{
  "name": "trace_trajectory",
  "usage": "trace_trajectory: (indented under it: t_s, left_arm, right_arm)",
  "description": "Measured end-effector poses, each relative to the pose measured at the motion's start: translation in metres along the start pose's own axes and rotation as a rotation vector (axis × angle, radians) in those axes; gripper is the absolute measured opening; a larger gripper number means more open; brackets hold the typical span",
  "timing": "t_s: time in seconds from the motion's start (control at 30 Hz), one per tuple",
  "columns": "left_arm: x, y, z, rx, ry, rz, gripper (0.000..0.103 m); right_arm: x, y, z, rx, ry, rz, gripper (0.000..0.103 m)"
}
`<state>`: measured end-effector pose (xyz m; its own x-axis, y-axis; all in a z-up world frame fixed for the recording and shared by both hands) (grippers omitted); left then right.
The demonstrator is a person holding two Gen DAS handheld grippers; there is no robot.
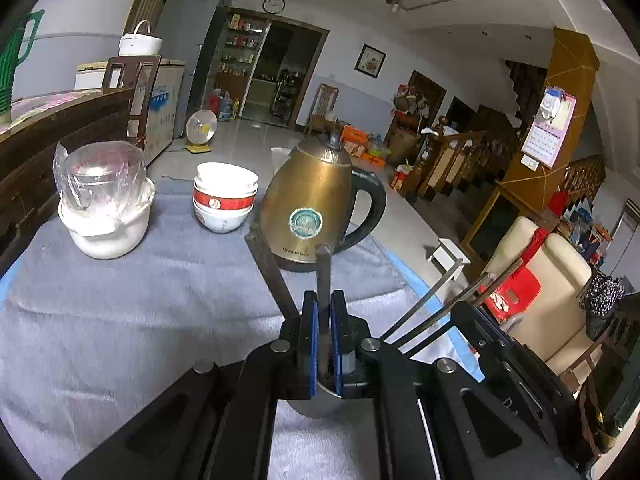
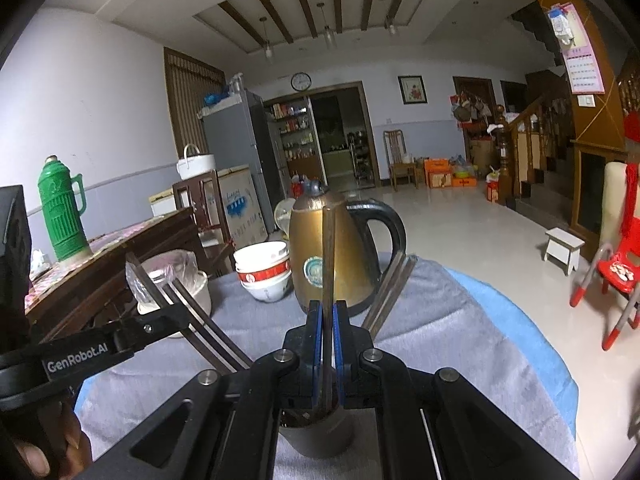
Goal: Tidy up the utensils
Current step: 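Lower both chopsticks into the holder cup and open both tools, then move both open tools back over the remaining chopsticks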
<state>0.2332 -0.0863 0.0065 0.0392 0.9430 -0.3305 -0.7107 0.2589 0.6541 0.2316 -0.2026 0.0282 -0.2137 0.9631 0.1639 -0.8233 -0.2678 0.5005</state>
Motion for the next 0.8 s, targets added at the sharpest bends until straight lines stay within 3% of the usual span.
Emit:
trace_trajectory:
  t_s: [0.2, 0.27, 0.3, 0.33, 0.4, 0.43, 0.57, 0.67, 0.8]
  left_arm:
    - [0.005, -0.002, -0.004, 0.038, 0.024, 0.008, 0.009]
    - [0.008, 0.004, -0.003, 0.037, 0.036, 0.01, 0.025]
    - [0.009, 0.009, -0.002, 0.029, 0.047, 0.01, 0.043]
    - [0.011, 0.016, 0.0, 0.016, 0.06, 0.008, 0.056]
    - [0.015, 0.033, 0.004, -0.031, 0.078, 0.006, 0.06]
    - [0.017, 0.04, 0.006, -0.041, 0.081, 0.006, 0.06]
    - [0.029, 0.067, 0.012, -0.076, 0.106, 0.003, 0.064]
    - [0.048, 0.089, 0.008, -0.097, 0.137, 0.02, 0.076]
    - [0.089, 0.101, -0.017, -0.072, 0.163, 0.102, 0.085]
  right_arm:
    - [-0.004, -0.01, -0.011, 0.072, 0.001, -0.016, 0.008]
    - [-0.005, -0.01, -0.013, 0.084, -0.001, -0.027, 0.009]
    - [-0.006, -0.009, -0.013, 0.084, -0.003, -0.034, 0.01]
    - [-0.006, -0.007, -0.012, 0.082, -0.004, -0.041, 0.019]
    - [-0.009, 0.001, -0.009, 0.064, -0.013, -0.053, 0.051]
    - [-0.01, 0.006, -0.007, 0.05, -0.019, -0.053, 0.074]
    - [-0.017, 0.028, 0.0, 0.002, -0.045, -0.078, 0.075]
    - [-0.019, 0.046, 0.002, -0.023, -0.066, -0.067, 0.075]
    - [-0.006, 0.058, -0.019, 0.056, -0.025, 0.009, 0.075]
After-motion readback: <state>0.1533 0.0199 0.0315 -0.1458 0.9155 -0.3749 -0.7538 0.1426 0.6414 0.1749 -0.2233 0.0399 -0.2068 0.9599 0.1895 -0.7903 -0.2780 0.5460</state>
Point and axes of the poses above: each gripper's, at about its wrist camera, not at the fingertips, and y roughly against the way its jaws point, x to its left, z to its top, the point moved 10 cm from there along -y, roughly the way its jaws point, and after that the axes turned 10 degrees about x, right-handed, at the moved point
